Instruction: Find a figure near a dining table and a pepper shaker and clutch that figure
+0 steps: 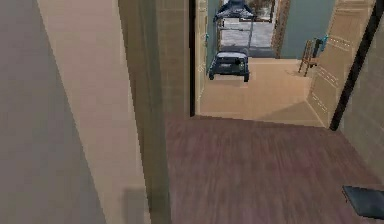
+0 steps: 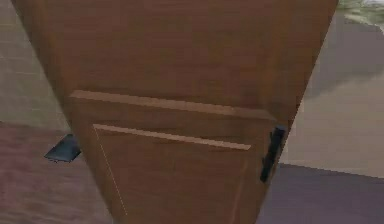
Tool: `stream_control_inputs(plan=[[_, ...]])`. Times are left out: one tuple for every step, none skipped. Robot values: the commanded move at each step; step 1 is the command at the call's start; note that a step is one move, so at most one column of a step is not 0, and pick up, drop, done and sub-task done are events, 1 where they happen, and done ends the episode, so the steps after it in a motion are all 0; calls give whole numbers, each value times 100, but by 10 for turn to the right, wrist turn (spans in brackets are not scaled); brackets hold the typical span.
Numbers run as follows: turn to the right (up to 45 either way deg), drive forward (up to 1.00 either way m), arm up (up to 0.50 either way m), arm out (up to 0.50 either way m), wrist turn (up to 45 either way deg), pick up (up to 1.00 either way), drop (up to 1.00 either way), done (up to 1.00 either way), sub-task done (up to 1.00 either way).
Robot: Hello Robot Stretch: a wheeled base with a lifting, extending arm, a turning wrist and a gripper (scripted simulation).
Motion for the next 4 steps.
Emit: stream_control_inputs(plan=[[360, 0, 0, 0, 0, 0, 0, 0, 0], [0, 30, 0, 0, 0, 0, 0, 0, 0], [-210, 0, 0, 0, 0, 0, 0, 0, 0], [0, 60, 0, 0, 0, 0, 0, 0, 0]])
